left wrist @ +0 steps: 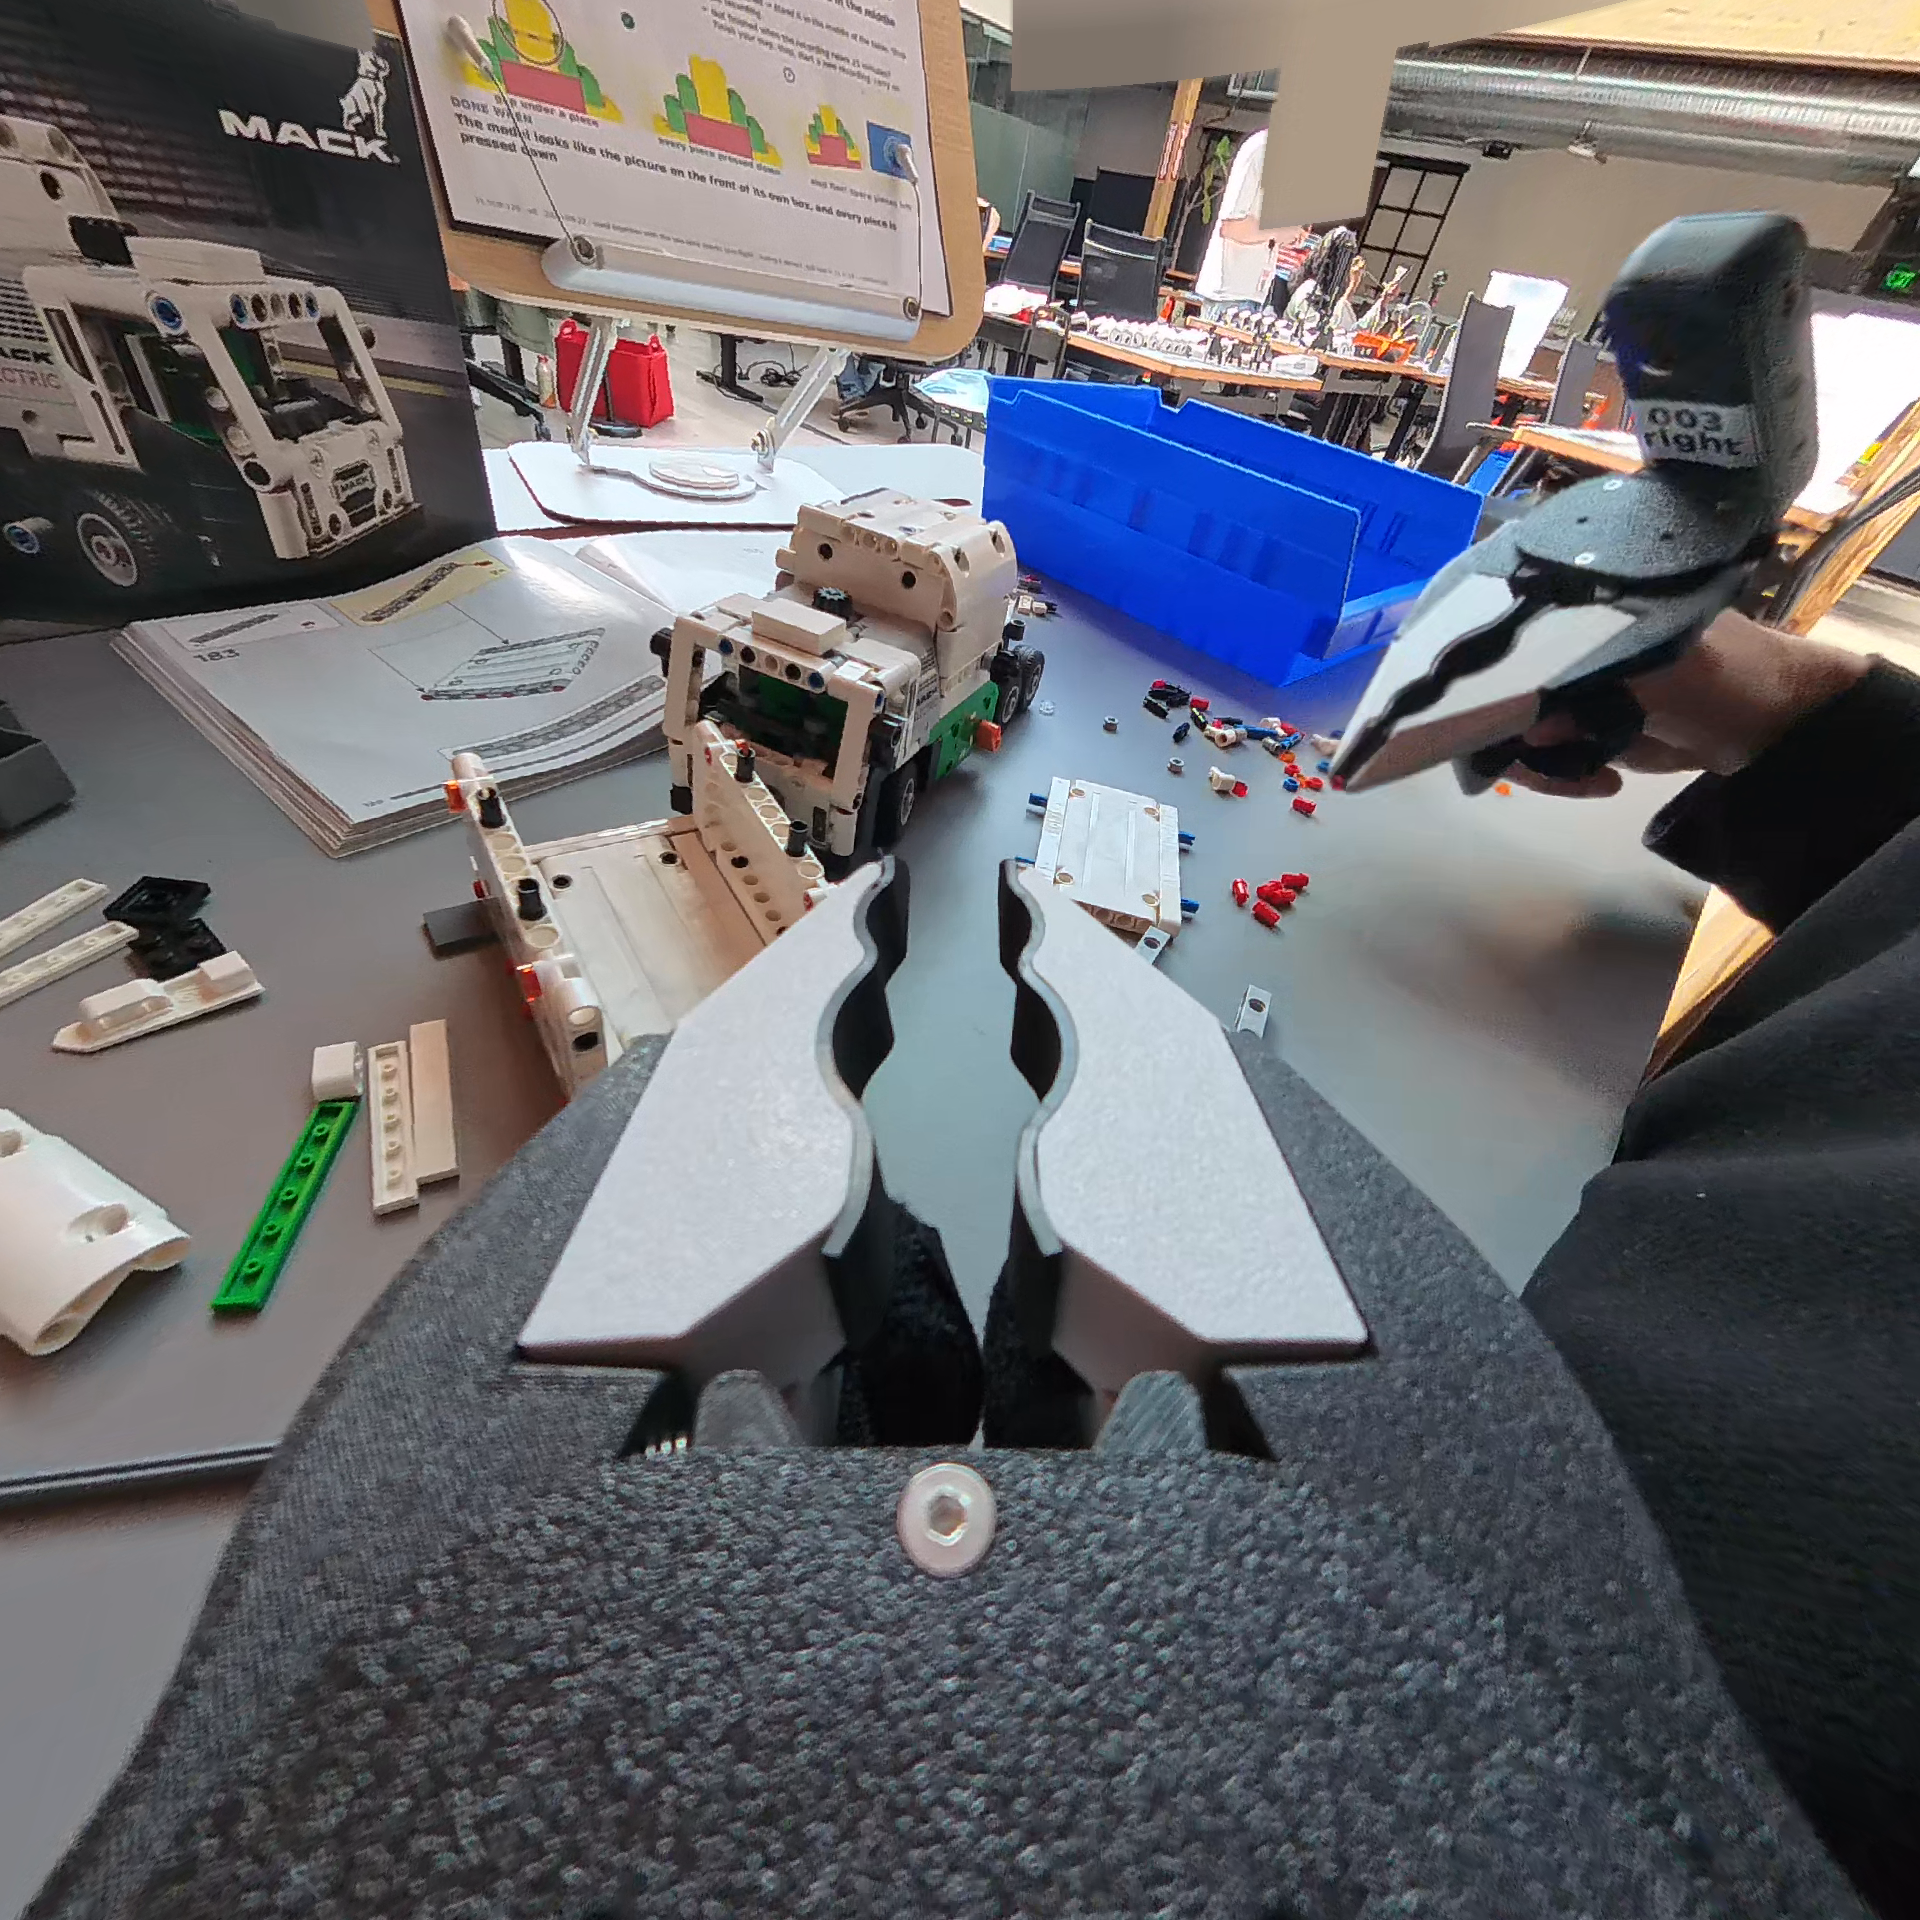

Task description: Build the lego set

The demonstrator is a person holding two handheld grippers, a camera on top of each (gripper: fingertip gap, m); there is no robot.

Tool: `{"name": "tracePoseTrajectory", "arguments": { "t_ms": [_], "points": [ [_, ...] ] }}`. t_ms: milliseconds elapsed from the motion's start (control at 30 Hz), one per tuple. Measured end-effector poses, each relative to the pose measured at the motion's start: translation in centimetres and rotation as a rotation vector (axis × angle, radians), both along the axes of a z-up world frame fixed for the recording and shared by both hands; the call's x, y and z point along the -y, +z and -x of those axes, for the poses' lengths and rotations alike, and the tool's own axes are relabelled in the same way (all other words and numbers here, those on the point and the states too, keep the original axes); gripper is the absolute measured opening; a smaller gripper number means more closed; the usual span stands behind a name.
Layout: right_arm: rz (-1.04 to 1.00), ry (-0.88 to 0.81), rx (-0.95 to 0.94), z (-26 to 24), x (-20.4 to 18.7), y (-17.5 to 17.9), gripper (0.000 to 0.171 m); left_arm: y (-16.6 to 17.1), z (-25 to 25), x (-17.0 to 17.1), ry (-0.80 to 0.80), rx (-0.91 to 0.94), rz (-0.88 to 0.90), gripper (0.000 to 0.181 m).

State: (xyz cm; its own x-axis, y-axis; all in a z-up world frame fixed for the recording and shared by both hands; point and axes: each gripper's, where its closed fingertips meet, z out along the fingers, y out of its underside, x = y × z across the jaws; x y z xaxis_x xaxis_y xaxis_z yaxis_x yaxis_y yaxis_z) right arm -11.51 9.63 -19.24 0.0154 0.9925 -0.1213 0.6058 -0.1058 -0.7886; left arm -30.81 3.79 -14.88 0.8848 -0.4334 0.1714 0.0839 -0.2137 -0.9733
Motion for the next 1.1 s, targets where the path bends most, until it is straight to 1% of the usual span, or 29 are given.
{"name": "tracePoseTrajectory", "arguments": {
  "t_ms": [33,133,233,367,500,533,600,633,667,733,767,800,833,867,933,967,1033,1100],
  "points": [
    [-0.010,0.019,0.040,0.2,0.7,-0.8,0.003,0.0,0.0,0.0,0.000,0.000,-0.002,0.014],
    [-0.087,-0.009,0.166,-0.2,0.5,-3.5,0.003,0.1,0.0,0.1,0.000,-0.001,-0.007,0.014],
    [-0.043,0.029,0.137,0.3,2.0,-3.5,0.003,0.1,-0.1,0.1,-0.001,-0.004,-0.012,0.014],
    [-0.124,0.009,0.200,0.0,1.7,-4.4,0.003,0.2,-0.1,0.2,-0.004,-0.004,-0.014,0.014],
    [-0.141,-0.025,0.171,0.0,1.2,-4.3,0.004,0.2,-0.2,0.2,-0.007,-0.006,-0.015,0.014],
    [-0.140,-0.038,0.145,0.0,1.0,-3.9,0.006,0.2,-0.2,0.2,-0.007,-0.006,-0.016,0.014],
    [-0.118,-0.066,0.034,0.0,0.6,-2.0,0.009,0.2,-0.1,0.2,-0.007,-0.004,-0.017,0.014],
    [-0.116,-0.122,-0.023,-0.3,-0.5,-1.0,0.009,0.2,-0.1,0.2,-0.006,-0.004,-0.017,0.014],
    [-0.121,-0.215,-0.051,-0.9,-2.4,-0.3,0.009,0.2,-0.1,0.2,-0.006,-0.004,-0.017,0.014],
    [-0.158,-0.480,0.001,-3.7,-7.8,-0.6,0.011,0.2,-0.1,0.2,-0.007,-0.004,-0.014,0.014],
    [-0.165,-0.587,0.050,-5.1,-10.0,-1.2,0.018,0.1,-0.1,0.2,-0.008,-0.005,-0.014,0.014],
    [-0.147,-0.623,0.078,-5.6,-10.9,-1.7,0.023,0.1,-0.2,0.2,-0.010,-0.004,-0.013,0.014],
    [-0.126,-0.635,0.086,-5.7,-11.4,-2.1,0.024,0.1,-0.2,0.2,-0.011,-0.003,-0.012,0.014],
    [-0.129,-0.641,0.086,-5.6,-11.7,-2.2,0.023,0.2,-0.1,0.2,-0.010,-0.001,-0.013,0.014],
    [-0.171,-0.677,0.107,-5.9,-12.8,-2.5,0.013,0.2,0.0,0.2,-0.007,0.005,-0.015,0.014],
    [-0.181,-0.689,0.122,-6.2,-13.2,-2.6,0.012,0.2,0.0,0.2,-0.004,0.007,-0.015,0.014],
    [-0.174,-0.736,0.130,-6.9,-14.2,-2.7,0.012,0.3,0.1,0.1,0.001,0.009,-0.015,0.014],
    [-0.118,-0.787,0.133,-7.4,-15.0,-3.1,0.014,0.2,0.1,0.1,0.003,0.009,-0.013,0.014]
  ]
}}
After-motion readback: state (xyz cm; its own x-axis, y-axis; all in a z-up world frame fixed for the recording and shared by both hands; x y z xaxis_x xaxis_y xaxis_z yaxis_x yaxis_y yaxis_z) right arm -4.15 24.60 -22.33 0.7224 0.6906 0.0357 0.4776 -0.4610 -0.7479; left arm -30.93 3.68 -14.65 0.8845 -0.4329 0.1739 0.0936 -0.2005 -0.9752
